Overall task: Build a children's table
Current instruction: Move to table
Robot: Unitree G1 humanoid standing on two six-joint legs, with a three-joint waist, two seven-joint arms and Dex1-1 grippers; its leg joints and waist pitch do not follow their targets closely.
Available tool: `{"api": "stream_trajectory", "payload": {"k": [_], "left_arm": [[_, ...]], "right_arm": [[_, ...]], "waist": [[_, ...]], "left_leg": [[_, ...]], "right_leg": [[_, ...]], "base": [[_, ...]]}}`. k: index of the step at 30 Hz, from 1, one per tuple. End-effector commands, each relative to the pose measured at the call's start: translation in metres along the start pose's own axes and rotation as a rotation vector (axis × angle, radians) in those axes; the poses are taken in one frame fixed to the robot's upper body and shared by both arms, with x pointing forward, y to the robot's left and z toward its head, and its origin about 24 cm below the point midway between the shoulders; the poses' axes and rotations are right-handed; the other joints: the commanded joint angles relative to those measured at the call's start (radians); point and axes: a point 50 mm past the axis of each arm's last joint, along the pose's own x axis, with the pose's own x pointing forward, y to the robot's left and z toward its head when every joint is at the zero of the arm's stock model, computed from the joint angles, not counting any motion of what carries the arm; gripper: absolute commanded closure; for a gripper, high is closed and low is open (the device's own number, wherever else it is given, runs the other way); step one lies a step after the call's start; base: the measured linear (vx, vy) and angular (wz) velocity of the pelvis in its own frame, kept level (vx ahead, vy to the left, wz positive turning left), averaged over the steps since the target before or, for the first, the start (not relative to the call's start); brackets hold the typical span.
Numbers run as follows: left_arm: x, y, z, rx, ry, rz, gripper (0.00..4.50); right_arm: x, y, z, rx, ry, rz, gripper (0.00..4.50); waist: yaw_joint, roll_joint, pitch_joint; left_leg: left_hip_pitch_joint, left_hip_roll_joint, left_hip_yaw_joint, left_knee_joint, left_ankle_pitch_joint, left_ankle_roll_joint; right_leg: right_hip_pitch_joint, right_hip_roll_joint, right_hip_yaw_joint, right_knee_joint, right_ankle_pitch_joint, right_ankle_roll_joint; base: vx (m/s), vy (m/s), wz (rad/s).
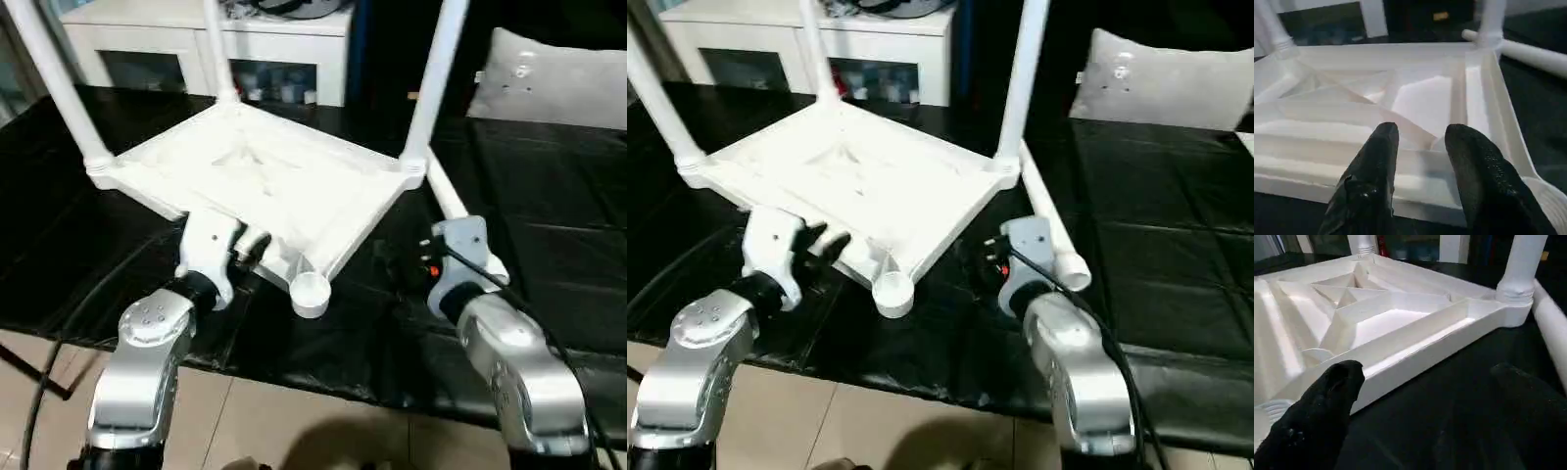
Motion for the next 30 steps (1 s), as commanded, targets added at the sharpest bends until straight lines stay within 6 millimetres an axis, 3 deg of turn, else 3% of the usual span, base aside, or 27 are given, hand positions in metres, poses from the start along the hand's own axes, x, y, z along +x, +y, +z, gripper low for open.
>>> {"api": "stream_trajectory", "payload": {"k": [1,2,3,4,5,6,7,8,9,10,11,12,13,15,16,17,18,19,20,21,22,23,24,25,26,28,30], "left_arm": [[0.0,-0.001,0.004,0.021,-0.029,0.014,2.65],[0.001,-0.002,0.004,0.02,-0.027,0.014,2.65],[0.001,-0.003,0.004,0.021,-0.031,0.02,2.65],[0.002,-0.003,0.004,0.017,-0.034,0.025,2.65],[0.003,-0.003,0.003,0.009,-0.023,0.051,2.65],[0.003,-0.003,0.002,0.008,-0.022,0.053,2.65],[0.003,-0.003,0.002,0.006,-0.021,0.055,2.65],[0.003,-0.003,0.001,0.007,-0.016,0.06,2.65],[0.003,-0.002,0.001,0.007,-0.014,0.063,2.65],[0.002,-0.002,0.001,0.008,-0.012,0.066,2.65],[0.002,-0.002,0.0,0.009,-0.012,0.069,2.65],[0.002,-0.002,0.0,0.008,-0.012,0.068,2.65],[0.002,-0.001,0.0,0.008,-0.01,0.069,2.65],[0.002,0.0,-0.001,0.014,-0.008,0.08,2.65],[0.002,0.0,-0.001,0.016,-0.008,0.08,2.65],[0.002,0.0,-0.001,0.02,-0.007,0.077,2.65],[0.002,-0.001,-0.001,0.015,-0.005,0.071,2.65],[0.002,-0.001,-0.002,0.012,-0.001,0.065,2.65],[0.002,-0.002,-0.002,0.018,0.007,0.046,2.65],[0.002,-0.006,-0.004,0.012,0.019,-0.006,2.65],[0.002,-0.006,-0.004,0.012,0.019,-0.006,2.65],[0.001,-0.009,-0.006,0.005,0.052,-0.042,2.65],[0.0,-0.009,-0.009,-0.01,0.087,-0.067,2.45],[0.0,-0.009,-0.01,-0.012,0.091,-0.074,2.45],[-0.002,-0.012,-0.009,-0.025,0.097,-0.122,2.45],[-0.003,-0.013,-0.009,-0.017,0.113,-0.165,2.45],[-0.006,-0.017,-0.006,0.036,0.151,-0.3,2.45]], "right_arm": [[0.001,0.007,0.003,0.019,-0.005,0.028,0.0],[0.001,0.008,0.003,0.022,0.003,0.032,0.0],[0.001,0.009,0.003,0.016,0.005,0.037,0.0],[0.002,0.009,0.003,0.013,0.009,0.045,0.0],[0.005,0.011,0.004,-0.012,0.005,0.068,0.0],[0.005,0.011,0.004,-0.012,0.01,0.07,0.0],[0.006,0.011,0.004,-0.01,0.02,0.074,0.0],[0.008,0.01,0.005,-0.04,0.023,0.087,0.0],[0.008,0.01,0.005,-0.043,0.028,0.09,0.0],[0.008,0.01,0.005,-0.043,0.035,0.094,0.0],[0.009,0.009,0.005,-0.05,0.035,0.095,0.0],[0.009,0.009,0.005,-0.056,0.03,0.094,0.0],[0.01,0.008,0.006,-0.059,0.03,0.091,0.0],[0.011,0.01,0.005,-0.076,0.036,0.106,0.0],[0.011,0.01,0.004,-0.092,0.045,0.104,0.0],[0.012,0.009,0.003,-0.102,0.058,0.087,0.0],[0.012,0.008,0.003,-0.107,0.065,0.072,0.0],[0.013,0.007,0.004,-0.107,0.069,0.061,0.0],[0.015,0.004,0.004,-0.108,0.092,0.032,0.0],[0.018,-0.001,0.004,-0.128,0.136,-0.012,0.0],[0.018,-0.001,0.004,-0.128,0.136,-0.012,0.0],[0.021,-0.007,0.005,-0.14,0.174,-0.041,0.0],[0.024,-0.013,0.006,-0.133,0.224,-0.07,0.0],[0.025,-0.014,0.006,-0.128,0.233,-0.071,0.0],[0.028,-0.016,0.007,-0.1,0.251,-0.059,0.0],[0.031,-0.018,0.009,-0.086,0.273,-0.039,0.0],[0.043,-0.026,0.013,-0.065,0.346,-0.019,0.0]], "waist": [[-0.003,-0.005,-0.051],[-0.008,-0.002,-0.047],[-0.024,0.005,-0.036],[-0.034,0.009,-0.027],[-0.031,0.016,-0.016],[-0.016,0.024,-0.003],[0.014,0.017,-0.009],[0.034,-0.004,-0.001],[0.044,0.008,-0.002],[0.034,-0.059,-0.028],[0.046,-0.081,-0.037],[0.063,-0.073,-0.056],[0.082,-0.073,-0.058],[0.073,-0.049,-0.058],[0.072,-0.014,-0.068],[0.05,0.006,-0.054],[0.038,0.028,-0.071],[-0.01,0.04,-0.101],[-0.011,0.03,-0.105],[-0.016,0.014,-0.096],[-0.016,0.014,-0.096],[-0.004,-0.012,-0.085],[0.003,-0.086,-0.099],[0.022,-0.068,-0.092],[0.03,-0.061,-0.089],[0.019,-0.046,-0.094],[0.002,-0.023,-0.079]], "left_leg": [[0.026,0.037,-0.033,-0.08,-0.407,-0.001],[0.038,0.039,-0.037,-0.084,-0.477,-0.013],[0.149,0.038,-0.006,-0.034,-0.606,-0.058],[0.182,0.046,-0.006,-0.032,-0.665,-0.06],[0.186,0.11,-0.03,-0.089,-0.793,-0.045],[0.138,0.176,-0.034,-0.174,-0.891,-0.045],[0.132,0.229,-0.004,-0.227,-0.974,-0.044],[0.092,0.198,0.003,-0.235,-1.019,-0.009],[0.077,0.169,0.02,-0.226,-1.011,-0.01],[0.128,0.055,0.038,-0.051,-0.772,-0.018],[0.045,-0.006,0.013,0.14,-0.32,0.045],[-0.028,-0.007,-0.028,0.15,-0.213,0.073],[-0.061,-0.02,-0.055,0.141,-0.122,0.082],[-0.079,-0.025,-0.066,0.099,0.011,0.105],[-0.068,-0.009,-0.065,0.033,0.098,0.128],[-0.032,0.029,-0.087,-0.03,0.059,0.172],[0.012,0.062,-0.128,-0.043,0.079,0.223],[0.187,0.167,-0.235,-0.052,0.134,0.408],[0.196,0.17,-0.249,-0.033,0.288,0.518],[0.173,0.15,-0.219,-0.021,0.475,0.559],[0.173,0.15,-0.219,-0.021,0.475,0.559],[0.079,0.041,-0.11,0.001,0.556,0.494],[0.014,-0.064,-0.06,0.049,0.303,0.334],[-0.025,-0.075,-0.065,0.062,0.176,0.27],[-0.024,-0.047,-0.077,0.021,0.127,0.137],[-0.005,-0.041,-0.07,-0.003,0.133,0.044],[-0.001,-0.012,-0.072,-0.041,-0.027,-0.012]], "right_leg": [[0.029,-0.07,0.034,-0.119,-0.607,-0.001],[0.028,-0.068,0.031,-0.123,-0.652,0.011],[-0.05,-0.004,0.014,-0.169,-0.733,0.059],[-0.064,0.025,-0.01,-0.177,-0.717,0.064],[-0.036,0.023,-0.044,-0.105,-0.586,0.05],[0.013,0.005,-0.04,0.017,-0.49,0.025],[0.047,-0.036,-0.035,0.139,-0.279,-0.024],[0.081,-0.057,-0.019,0.158,-0.242,-0.022],[0.107,-0.06,0.014,0.159,-0.323,-0.002],[0.055,-0.077,0.082,-0.023,-0.806,0.083],[0.094,-0.189,0.148,-0.142,-1.178,0.092],[0.165,-0.218,0.183,-0.111,-1.06,0.059],[0.178,-0.173,0.174,-0.083,-0.794,0.016],[0.192,-0.132,0.116,-0.07,-0.454,-0.12],[0.189,-0.087,0.06,-0.063,-0.297,-0.152],[0.163,-0.035,0.011,-0.059,-0.256,-0.097],[0.152,-0.008,-0.005,-0.013,-0.212,-0.065],[0.002,-0.019,-0.005,0.105,-0.222,-0.032],[-0.038,-0.026,0.01,0.148,-0.215,0.032],[-0.07,-0.039,0.032,0.158,-0.118,0.097],[-0.07,-0.039,0.032,0.158,-0.118,0.097],[-0.032,-0.041,0.058,0.061,0.122,0.084],[0.037,-0.074,0.107,-0.018,0.264,0.075],[0.08,-0.131,0.148,0.0,0.347,0.03],[0.084,-0.13,0.117,0.001,0.483,0.01],[0.084,-0.074,0.087,0.009,0.583,-0.014],[0.084,-0.057,0.065,-0.015,0.193,-0.102]], "base": [[0.0,0.0,0.0],[0.0,0.0,0.0],[-0.043,0.01,-0.2],[-0.043,0.01,-0.2],[-0.013,0.023,-0.58],[0.025,0.029,-0.8],[0.025,0.029,-0.8],[-0.008,-0.049,-0.59],[0.056,-0.127,-0.27],[0.056,-0.127,-0.27],[0.151,-0.117,-0.23],[0.164,-0.097,-0.09],[0.164,-0.097,-0.09],[0.129,-0.064,0.06],[0.127,-0.042,0.03],[0.171,0.018,-0.08],[0.238,0.018,0.05],[0.238,0.018,0.05],[0.218,-0.011,0.15],[0.127,-0.01,0.04],[0.127,-0.01,0.04],[0.072,-0.029,0.03],[0.039,-0.053,0.06],[0.039,-0.053,0.06],[0.017,-0.097,-0.03],[-0.009,-0.107,-0.05],[-0.059,-0.058,-0.08]]}}
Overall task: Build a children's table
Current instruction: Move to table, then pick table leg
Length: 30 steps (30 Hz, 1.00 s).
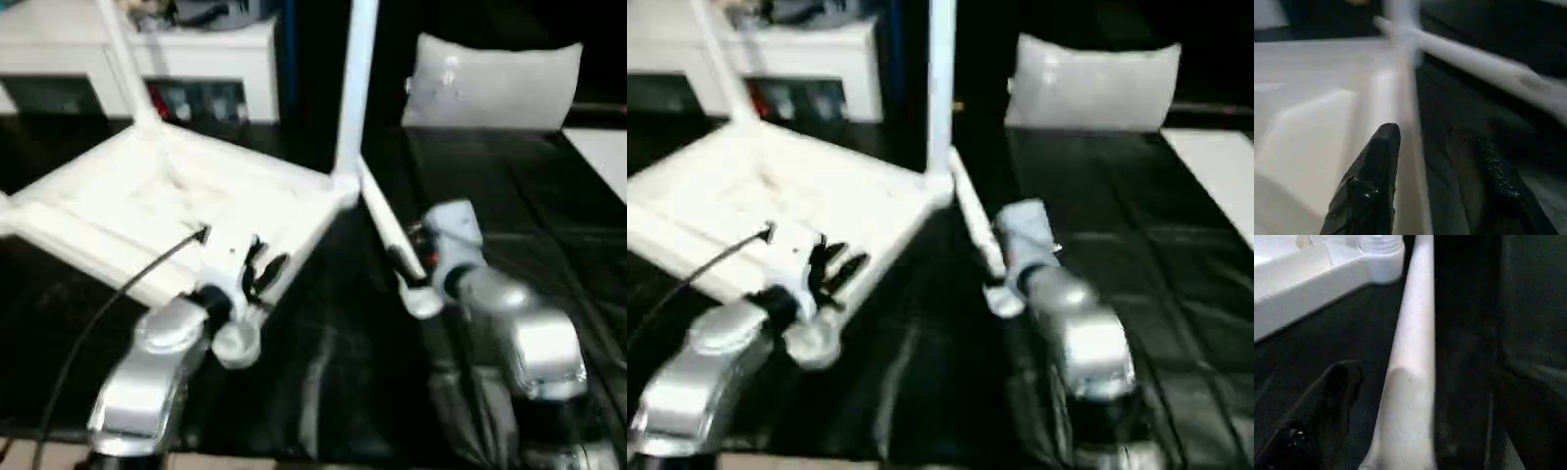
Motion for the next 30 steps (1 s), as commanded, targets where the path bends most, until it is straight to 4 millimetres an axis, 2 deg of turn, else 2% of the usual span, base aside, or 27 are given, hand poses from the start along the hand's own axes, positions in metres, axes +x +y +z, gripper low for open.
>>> {"api": "stream_trajectory", "payload": {"k": [1,2,3,4,5,6,7,8,9,10,11,12,13,14,15,18,21,22,23,25,26,27,29,30], "left_arm": [[-0.002,-0.005,0.006,0.017,0.0,-0.07,2.45],[-0.002,-0.006,0.007,0.024,0.013,-0.101,2.45],[-0.002,-0.006,0.009,0.022,0.03,-0.125,2.45],[-0.002,-0.006,0.009,0.022,0.03,-0.125,2.45],[-0.003,-0.008,0.011,0.026,0.041,-0.162,2.45],[-0.003,-0.01,0.014,0.025,0.047,-0.191,2.45],[-0.005,-0.015,0.018,0.027,0.062,-0.252,2.45],[-0.006,-0.017,0.02,0.037,0.072,-0.292,2.45],[-0.007,-0.018,0.02,0.039,0.075,-0.299,2.45],[-0.008,-0.019,0.021,0.045,0.088,-0.327,2.45],[-0.009,-0.02,0.022,0.049,0.095,-0.34,2.45],[-0.009,-0.02,0.022,0.052,0.101,-0.352,2.45],[-0.01,-0.02,0.023,0.053,0.105,-0.36,2.45],[-0.011,-0.02,0.024,0.058,0.11,-0.367,2.45],[-0.011,-0.02,0.025,0.058,0.114,-0.373,2.36],[-0.013,-0.02,0.027,0.066,0.123,-0.382,2.3],[-0.014,-0.02,0.028,0.068,0.132,-0.387,2.3],[-0.014,-0.02,0.028,0.068,0.135,-0.388,2.3],[-0.014,-0.02,0.028,0.068,0.135,-0.388,2.3],[-0.014,-0.02,0.028,0.071,0.137,-0.386,2.3],[-0.014,-0.02,0.028,0.074,0.14,-0.385,2.3],[-0.014,-0.019,0.028,0.074,0.141,-0.383,2.3],[-0.014,-0.019,0.028,0.074,0.141,-0.382,2.3],[-0.014,-0.019,0.028,0.074,0.141,-0.381,2.3]], "right_arm": [[0.005,0.001,0.001,0.022,0.036,0.036,0.0],[0.01,-0.002,0.004,0.03,0.061,0.036,0.0],[0.015,-0.006,0.006,0.039,0.08,0.034,0.0],[0.015,-0.006,0.006,0.039,0.08,0.034,0.0],[0.02,-0.01,0.009,0.049,0.094,0.028,0.0],[0.024,-0.012,0.012,0.054,0.103,0.029,0.0],[0.032,-0.018,0.017,0.068,0.112,0.03,0.0],[0.037,-0.02,0.019,0.073,0.128,0.041,0.0],[0.038,-0.02,0.02,0.069,0.133,0.045,0.0],[0.043,-0.022,0.022,0.055,0.151,0.055,0.0],[0.045,-0.023,0.022,0.047,0.162,0.059,0.0],[0.047,-0.023,0.022,0.037,0.186,0.078,0.0],[0.048,-0.023,0.022,0.032,0.203,0.092,0.0],[0.05,-0.024,0.02,0.035,0.232,0.094,0.0],[0.051,-0.025,0.019,0.035,0.254,0.104,0.18],[0.052,-0.026,0.016,0.054,0.297,0.131,0.34],[0.055,-0.027,0.013,0.089,0.325,0.168,0.71],[0.056,-0.028,0.012,0.097,0.327,0.174,0.71],[0.056,-0.028,0.012,0.097,0.327,0.174,0.86],[0.057,-0.028,0.011,0.101,0.329,0.175,0.86],[0.057,-0.029,0.011,0.101,0.333,0.176,1.07],[0.058,-0.029,0.011,0.104,0.333,0.176,1.07],[0.058,-0.03,0.01,0.106,0.333,0.176,1.25],[0.058,-0.03,0.01,0.107,0.335,0.18,1.39]], "waist": [[0.005,0.016,-0.046],[0.003,0.018,-0.032],[0.0,0.017,-0.025],[-0.006,0.011,-0.017],[-0.004,0.012,-0.017],[-0.003,0.012,-0.016],[-0.004,0.013,-0.02],[-0.006,0.014,-0.022],[-0.006,0.013,-0.02],[-0.003,0.012,-0.019],[-0.005,0.012,-0.018],[-0.004,0.006,-0.019],[-0.003,0.009,-0.021],[-0.003,-0.004,-0.022],[0.0,0.004,-0.025],[0.002,0.004,-0.028],[0.003,0.001,-0.028],[0.004,0.003,-0.034],[0.005,0.003,-0.033],[0.006,0.003,-0.037],[0.007,0.003,-0.041],[0.007,0.002,-0.044],[0.009,0.002,-0.04],[0.01,0.004,-0.037]], "left_leg": [[-0.001,0.033,0.006,-0.07,-0.043,-0.001],[0.011,0.046,0.015,-0.078,-0.162,-0.018],[0.02,0.048,0.02,-0.08,-0.228,-0.026],[0.024,0.046,0.023,-0.083,-0.303,-0.038],[0.032,0.047,0.023,-0.084,-0.34,-0.047],[0.035,0.046,0.026,-0.084,-0.344,-0.044],[0.038,0.047,0.022,-0.081,-0.353,-0.049],[0.023,0.046,0.019,-0.083,-0.342,-0.047],[0.02,0.047,0.02,-0.086,-0.332,-0.045],[0.022,0.05,0.024,-0.086,-0.32,-0.04],[0.017,0.048,0.025,-0.085,-0.314,-0.038],[0.013,0.048,0.027,-0.086,-0.301,-0.034],[0.009,0.048,0.028,-0.086,-0.275,-0.031],[0.006,0.048,0.031,-0.083,-0.254,-0.024],[0.007,0.048,0.031,-0.081,-0.236,-0.024],[0.007,0.054,0.035,-0.08,-0.214,-0.019],[0.004,0.054,0.036,-0.08,-0.236,-0.019],[-0.001,0.056,0.037,-0.078,-0.197,-0.017],[-0.002,0.056,0.039,-0.077,-0.181,-0.014],[-0.006,0.058,0.04,-0.075,-0.129,-0.006],[-0.007,0.057,0.041,-0.072,-0.093,0.0],[-0.009,0.057,0.042,-0.071,-0.061,0.008],[-0.009,0.057,0.046,-0.07,-0.06,0.015],[-0.007,0.058,0.046,-0.072,-0.088,0.012]], "right_leg": [[0.086,-0.053,0.022,-0.078,0.078,-0.161],[0.079,-0.052,0.025,-0.102,-0.156,-0.19],[0.068,-0.052,0.024,-0.111,-0.268,-0.197],[0.065,-0.053,0.022,-0.122,-0.421,-0.178],[0.056,-0.055,0.019,-0.131,-0.512,-0.148],[0.052,-0.054,0.018,-0.139,-0.534,-0.132],[0.047,-0.06,0.018,-0.133,-0.546,-0.135],[0.059,-0.061,0.011,-0.132,-0.544,-0.13],[0.06,-0.058,0.01,-0.133,-0.526,-0.127],[0.056,-0.058,0.012,-0.132,-0.493,-0.138],[0.058,-0.057,0.012,-0.13,-0.487,-0.149],[0.062,-0.059,0.013,-0.131,-0.483,-0.15],[0.064,-0.059,0.015,-0.127,-0.469,-0.155],[0.064,-0.06,0.014,-0.131,-0.473,-0.154],[0.064,-0.062,0.016,-0.125,-0.467,-0.164],[0.061,-0.059,0.016,-0.116,-0.393,-0.2],[0.06,-0.058,0.015,-0.113,-0.384,-0.206],[0.064,-0.058,0.016,-0.104,-0.305,-0.234],[0.065,-0.058,0.017,-0.102,-0.28,-0.24],[0.069,-0.056,0.016,-0.094,-0.203,-0.26],[0.072,-0.055,0.015,-0.089,-0.154,-0.271],[0.074,-0.054,0.014,-0.084,-0.105,-0.285],[0.072,-0.054,0.014,-0.085,-0.097,-0.295],[0.071,-0.055,0.014,-0.089,-0.133,-0.293]], "base": [[-0.077,-0.048,-0.1],[-0.096,-0.029,0.03],[-0.088,-0.008,0.05],[-0.088,-0.008,0.05],[-0.087,0.002,0.01],[-0.09,0.0,0.04],[-0.09,0.0,0.04],[-0.083,-0.001,-0.03],[-0.071,0.007,-0.05],[-0.071,0.007,-0.05],[0.0,0.0,0.0],[0.0,0.0,0.0],[0.0,0.0,0.0],[0.0,0.0,0.0],[0.0,0.0,0.0],[0.0,0.0,0.0],[0.0,0.0,0.0],[0.0,0.0,0.0],[0.0,0.0,0.0],[0.0,0.0,0.0],[0.0,0.0,0.0],[0.0,0.0,0.0],[0.0,0.0,0.0],[0.0,0.0,0.0]]}}
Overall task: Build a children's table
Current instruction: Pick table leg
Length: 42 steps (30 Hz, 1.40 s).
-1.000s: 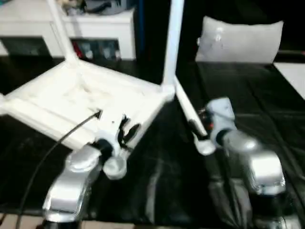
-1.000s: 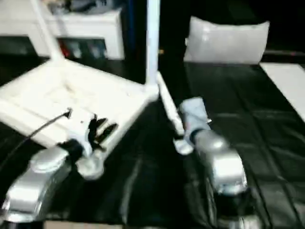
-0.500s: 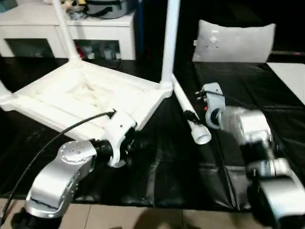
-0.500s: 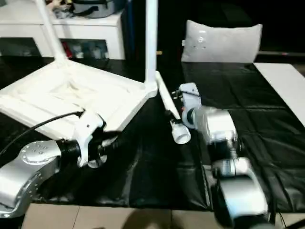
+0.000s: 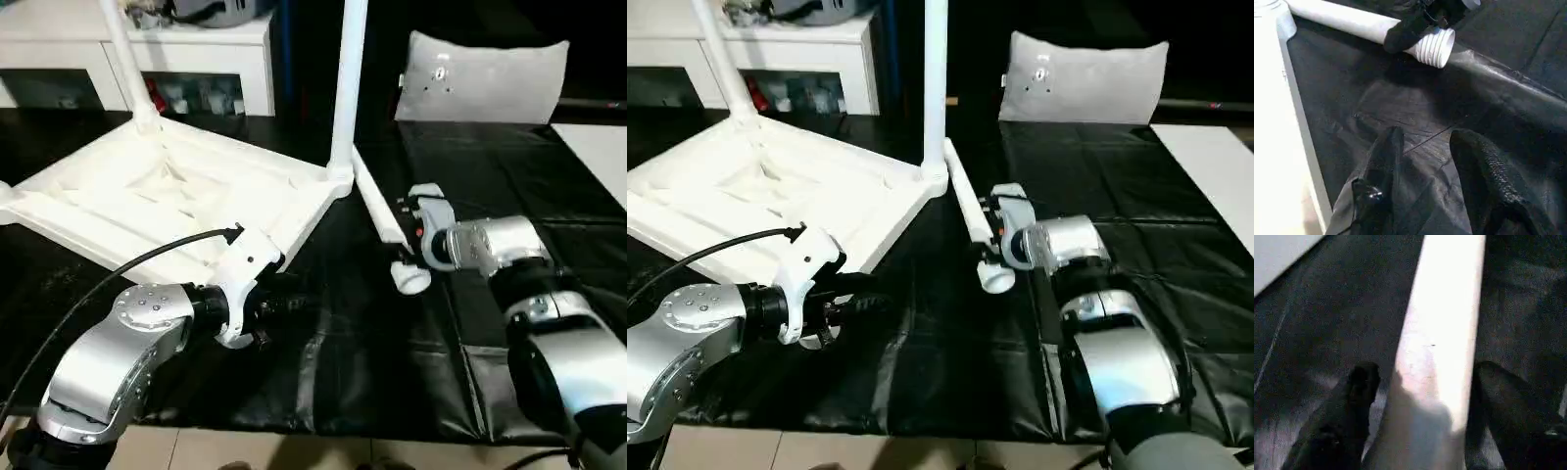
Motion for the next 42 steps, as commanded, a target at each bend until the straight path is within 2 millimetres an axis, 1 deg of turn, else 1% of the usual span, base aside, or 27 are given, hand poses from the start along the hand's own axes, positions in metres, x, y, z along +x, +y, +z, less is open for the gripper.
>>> {"api": "stream_trajectory", "payload": {"k": [1,3,4,6,10,12,15,18,20,21,22,23,24,25,26,27,28,30,32,33,34,35,38,39,40,41,42], "left_arm": [[0.0,-0.002,0.004,0.019,-0.001,-0.003,2.3],[0.0,-0.002,0.004,0.02,0.001,-0.003,2.3],[0.0,-0.002,0.004,0.02,0.001,-0.003,2.3],[0.0,-0.001,0.004,0.022,0.003,-0.002,2.3],[0.001,-0.001,0.004,0.022,0.004,-0.002,2.3],[0.002,-0.001,0.003,0.023,0.004,-0.002,2.3],[0.003,-0.001,0.004,0.033,-0.005,0.002,2.3],[0.005,0.002,0.008,0.052,-0.035,0.036,2.3],[0.007,0.007,0.011,0.06,-0.072,0.078,2.3],[0.008,0.009,0.012,0.047,-0.087,0.093,2.3],[0.009,0.009,0.012,0.04,-0.09,0.096,2.3],[0.009,0.01,0.012,0.04,-0.093,0.095,2.3],[0.01,0.011,0.013,0.036,-0.106,0.097,2.3],[0.01,0.011,0.014,0.034,-0.111,0.097,2.3],[0.01,0.011,0.014,0.033,-0.116,0.098,2.3],[0.012,0.013,0.016,0.031,-0.134,0.105,2.3],[0.012,0.013,0.016,0.031,-0.139,0.107,2.3],[0.016,0.018,0.028,-0.007,-0.246,0.148,2.3],[0.017,0.021,0.035,-0.032,-0.298,0.158,2.3],[0.017,0.022,0.039,-0.048,-0.326,0.158,2.3],[0.017,0.023,0.05,-0.089,-0.397,0.145,2.3],[0.016,0.023,0.057,-0.119,-0.444,0.129,2.3],[0.016,0.025,0.075,-0.169,-0.553,0.1,2.3],[0.016,0.025,0.083,-0.2,-0.599,0.082,2.3],[0.017,0.025,0.088,-0.221,-0.629,0.053,2.3],[0.018,0.024,0.095,-0.248,-0.661,0.01,2.3],[0.02,0.022,0.101,-0.266,-0.679,-0.039,2.3]], "right_arm": [[0.001,-0.002,-0.004,0.013,0.019,0.004,1.47],[0.001,-0.004,-0.005,0.005,0.03,0.009,1.53],[0.001,-0.004,-0.005,0.005,0.03,0.009,1.64],[0.0,-0.007,-0.005,0.006,0.033,0.01,1.8],[-0.002,-0.011,-0.008,0.028,0.025,0.016,2.07],[-0.002,-0.013,-0.009,0.042,0.019,0.016,2.33],[-0.002,-0.018,-0.013,0.085,-0.012,0.006,2.47],[-0.006,-0.024,-0.011,0.155,-0.099,0.001,2.54],[-0.012,-0.028,-0.004,0.211,-0.245,0.015,2.56],[-0.016,-0.03,-0.002,0.225,-0.332,0.037,2.56],[-0.018,-0.031,-0.001,0.226,-0.366,0.048,2.57],[-0.02,-0.031,0.0,0.235,-0.411,0.062,2.58],[-0.023,-0.03,-0.002,0.26,-0.452,0.1,2.58],[-0.025,-0.03,-0.003,0.27,-0.465,0.114,2.59],[-0.026,-0.03,-0.004,0.279,-0.477,0.127,2.59],[-0.029,-0.028,-0.005,0.321,-0.523,0.178,2.59],[-0.03,-0.028,-0.004,0.331,-0.542,0.193,2.59],[-0.046,-0.025,-0.003,0.4,-0.73,0.342,2.59],[-0.054,-0.022,-0.002,0.432,-0.81,0.407,2.6],[-0.06,-0.019,-0.001,0.446,-0.854,0.449,2.6],[-0.074,-0.012,0.002,0.455,-0.942,0.564,2.6],[-0.082,-0.006,0.002,0.434,-0.976,0.633,2.6],[-0.095,0.007,0.002,0.378,-1.005,0.77,2.61],[-0.099,0.013,0.001,0.352,-1.005,0.825,2.61],[-0.102,0.018,0.0,0.34,-1.003,0.86,2.61],[-0.106,0.023,-0.002,0.323,-0.998,0.905,2.61],[-0.109,0.029,-0.003,0.298,-0.996,0.952,2.61]], "waist": [[0.003,-0.002,-0.066],[0.001,-0.002,-0.061],[0.001,-0.002,-0.061],[0.001,-0.002,-0.06],[0.001,-0.003,-0.061],[0.0,-0.003,-0.062],[0.001,-0.003,-0.065],[0.005,-0.003,-0.064],[0.006,-0.004,-0.064],[0.008,-0.002,-0.066],[0.011,-0.004,-0.07],[0.014,0.002,-0.07],[0.013,0.005,-0.069],[0.014,0.0,-0.07],[0.014,0.0,-0.071],[0.012,0.001,-0.071],[0.011,0.004,-0.068],[0.013,0.0,-0.071],[0.016,0.001,-0.071],[0.018,0.001,-0.071],[0.019,0.0,-0.068],[0.025,0.0,-0.07],[0.032,-0.003,-0.07],[0.031,-0.009,-0.066],[0.033,-0.01,-0.066],[0.034,-0.009,-0.065],[0.036,-0.01,-0.067]], "left_leg": [[-0.006,0.021,0.018,-0.07,-0.128,0.025],[-0.003,0.022,0.017,-0.073,-0.187,0.011],[-0.003,0.022,0.017,-0.073,-0.187,0.011],[0.0,0.022,0.016,-0.074,-0.221,0.002],[-0.004,0.021,0.015,-0.074,-0.206,0.001],[-0.005,0.022,0.015,-0.074,-0.198,0.003],[-0.005,0.021,0.018,-0.071,-0.17,0.01],[-0.005,0.021,0.019,-0.071,-0.158,0.015],[-0.004,0.021,0.021,-0.072,-0.167,0.016],[-0.002,0.021,0.021,-0.07,-0.166,0.014],[-0.003,0.02,0.022,-0.069,-0.146,0.021],[-0.005,0.02,0.021,-0.071,-0.138,0.022],[-0.004,0.02,0.021,-0.071,-0.141,0.023],[-0.004,0.019,0.023,-0.07,-0.133,0.03],[-0.005,0.02,0.021,-0.07,-0.127,0.031],[-0.008,0.02,0.02,-0.071,-0.122,0.031],[-0.004,0.019,0.023,-0.07,-0.137,0.036],[-0.005,0.021,0.023,-0.071,-0.134,0.048],[-0.005,0.02,0.024,-0.071,-0.121,0.054],[-0.004,0.024,0.021,-0.073,-0.121,0.055],[-0.002,0.022,0.024,-0.074,-0.129,0.055],[0.0,0.024,0.025,-0.071,-0.119,0.063],[-0.001,0.024,0.027,-0.072,-0.113,0.064],[-0.004,0.024,0.027,-0.075,-0.124,0.061],[-0.001,0.023,0.029,-0.074,-0.129,0.056],[-0.002,0.021,0.029,-0.075,-0.124,0.053],[-0.002,0.02,0.03,-0.073,-0.116,0.052]], "right_leg": [[0.063,-0.058,0.033,-0.069,-0.183,-0.26],[0.061,-0.059,0.033,-0.076,-0.278,-0.239],[0.061,-0.059,0.033,-0.076,-0.278,-0.239],[0.056,-0.06,0.034,-0.082,-0.338,-0.216],[0.058,-0.059,0.033,-0.081,-0.328,-0.207],[0.059,-0.058,0.033,-0.079,-0.313,-0.211],[0.061,-0.059,0.033,-0.078,-0.272,-0.223],[0.061,-0.058,0.033,-0.079,-0.259,-0.225],[0.061,-0.057,0.033,-0.083,-0.27,-0.214],[0.061,-0.058,0.032,-0.081,-0.27,-0.213],[0.064,-0.057,0.033,-0.081,-0.25,-0.205],[0.066,-0.056,0.032,-0.078,-0.241,-0.205],[0.062,-0.055,0.032,-0.08,-0.243,-0.206],[0.066,-0.053,0.033,-0.082,-0.233,-0.202],[0.066,-0.054,0.032,-0.078,-0.226,-0.207],[0.067,-0.054,0.03,-0.078,-0.223,-0.213],[0.064,-0.053,0.032,-0.086,-0.235,-0.212],[0.068,-0.054,0.032,-0.084,-0.231,-0.204],[0.068,-0.053,0.031,-0.086,-0.226,-0.203],[0.066,-0.055,0.031,-0.085,-0.224,-0.21],[0.066,-0.053,0.031,-0.089,-0.241,-0.205],[0.068,-0.055,0.034,-0.089,-0.225,-0.203],[0.066,-0.054,0.031,-0.09,-0.25,-0.194],[0.064,-0.054,0.029,-0.095,-0.288,-0.182],[0.062,-0.055,0.03,-0.099,-0.325,-0.168],[0.061,-0.054,0.03,-0.101,-0.35,-0.156],[0.062,-0.054,0.031,-0.103,-0.351,-0.15]], "base": [[0.0,0.0,0.0],[0.0,0.0,0.0],[0.0,0.0,0.0],[0.0,0.0,0.0],[0.0,0.0,0.0],[0.0,0.0,0.0],[0.0,0.0,0.0],[0.0,0.0,0.0],[0.0,0.0,0.0],[0.0,0.0,0.0],[0.0,0.0,0.0],[0.0,0.0,0.0],[0.0,0.0,0.0],[0.0,0.0,0.0],[0.0,0.0,0.0],[0.0,0.0,0.0],[0.0,0.0,0.0],[0.0,0.0,0.0],[0.0,0.0,0.0],[0.0,0.0,0.0],[0.0,0.0,0.0],[0.0,0.0,0.0],[0.0,0.0,0.0],[0.0,0.0,0.0],[0.0,0.0,0.0],[0.0,0.0,0.0],[0.0,0.0,0.0]]}}
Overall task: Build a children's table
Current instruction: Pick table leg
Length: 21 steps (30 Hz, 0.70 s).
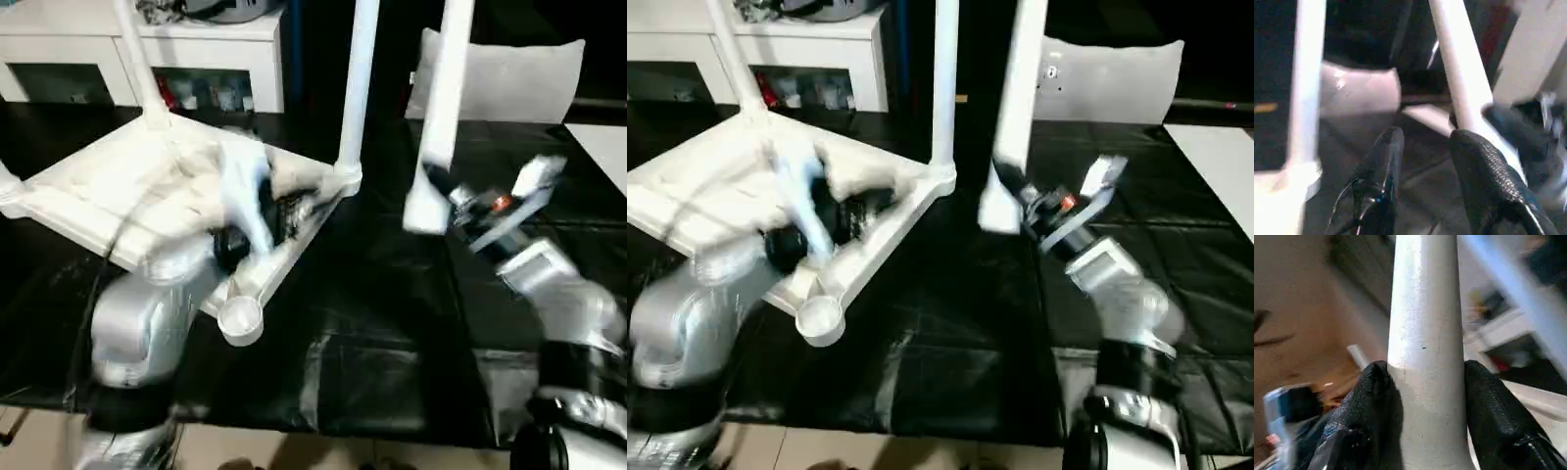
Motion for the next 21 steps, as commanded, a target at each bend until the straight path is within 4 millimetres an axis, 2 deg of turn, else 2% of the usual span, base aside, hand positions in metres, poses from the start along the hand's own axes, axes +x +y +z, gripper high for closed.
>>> {"api": "stream_trajectory", "payload": {"k": [1,2,3,6,7,8,10,14,16,17,18,21], "left_arm": [[0.004,-0.001,0.004,-0.045,-0.013,-0.037,2.3],[0.008,-0.005,0.007,-0.064,-0.025,-0.075,2.3],[0.01,-0.007,0.009,-0.081,-0.034,-0.095,2.3],[0.014,-0.012,0.014,-0.118,-0.05,-0.148,2.3],[0.016,-0.013,0.014,-0.119,-0.049,-0.156,2.3],[0.019,-0.014,0.015,-0.134,-0.046,-0.162,2.3],[0.021,-0.015,0.015,-0.151,-0.05,-0.17,2.3],[0.024,-0.017,0.018,-0.197,-0.076,-0.189,2.3],[0.025,-0.017,0.017,-0.197,-0.07,-0.182,2.3],[0.025,-0.016,0.016,-0.195,-0.062,-0.172,2.3],[0.026,-0.016,0.015,-0.187,-0.056,-0.165,2.3],[0.025,-0.012,0.01,-0.138,-0.022,-0.121,2.3]], "right_arm": [[0.005,0.012,-0.001,0.009,0.019,0.094,2.61],[0.006,0.016,-0.003,0.021,0.024,0.116,2.61],[0.007,0.018,-0.004,0.027,0.031,0.127,2.61],[0.008,0.026,-0.009,0.041,0.058,0.157,2.61],[0.008,0.026,-0.012,0.035,0.076,0.156,2.61],[0.009,0.028,-0.015,0.031,0.097,0.156,2.61],[0.01,0.03,-0.019,0.02,0.119,0.153,2.61],[0.012,0.033,-0.028,0.002,0.188,0.159,2.61],[0.012,0.033,-0.031,-0.018,0.212,0.151,2.61],[0.013,0.034,-0.035,-0.039,0.236,0.142,2.61],[0.015,0.034,-0.038,-0.08,0.262,0.122,2.61],[0.022,0.027,-0.046,-0.216,0.291,0.043,2.61]], "waist": [[0.01,-0.012,-0.069],[0.008,-0.014,-0.069],[0.01,-0.012,-0.068],[0.012,-0.011,-0.067],[0.014,-0.008,-0.069],[0.014,-0.01,-0.07],[0.018,-0.006,-0.073],[0.026,-0.008,-0.075],[0.027,-0.008,-0.076],[0.029,-0.008,-0.075],[0.029,-0.015,-0.074],[0.026,-0.013,-0.071]], "left_leg": [[-0.005,0.011,0.011,-0.073,-0.112,0.051],[-0.011,0.01,0.008,-0.075,-0.102,0.048],[-0.006,0.011,0.011,-0.074,-0.108,0.044],[-0.006,0.01,0.011,-0.074,-0.103,0.042],[-0.007,0.012,0.009,-0.076,-0.093,0.042],[-0.007,0.011,0.01,-0.076,-0.086,0.041],[-0.007,0.013,0.009,-0.076,-0.068,0.039],[-0.006,0.015,0.011,-0.076,-0.037,0.043],[-0.006,0.015,0.011,-0.075,-0.035,0.045],[-0.006,0.016,0.011,-0.076,-0.036,0.045],[-0.008,0.014,0.013,-0.076,-0.033,0.044],[-0.008,0.014,0.013,-0.078,-0.044,0.033]], "right_leg": [[0.06,-0.056,0.031,-0.099,-0.343,-0.153],[0.063,-0.056,0.029,-0.097,-0.34,-0.149],[0.058,-0.057,0.031,-0.101,-0.357,-0.144],[0.058,-0.057,0.031,-0.104,-0.362,-0.135],[0.06,-0.057,0.031,-0.102,-0.349,-0.135],[0.06,-0.056,0.03,-0.102,-0.337,-0.132],[0.062,-0.057,0.03,-0.098,-0.303,-0.139],[0.064,-0.057,0.031,-0.093,-0.225,-0.158],[0.065,-0.057,0.031,-0.093,-0.222,-0.159],[0.065,-0.057,0.031,-0.092,-0.218,-0.158],[0.066,-0.058,0.032,-0.094,-0.225,-0.151],[0.063,-0.058,0.032,-0.098,-0.271,-0.128]], "base": [[0.0,0.0,0.0],[0.0,0.0,0.0],[0.0,0.0,0.0],[0.0,0.0,0.0],[0.0,0.0,0.0],[0.0,0.0,0.0],[0.0,0.0,0.0],[0.0,0.0,0.0],[0.0,0.0,0.0],[0.0,0.0,0.0],[0.0,0.0,0.0],[0.0,0.0,0.0]]}}
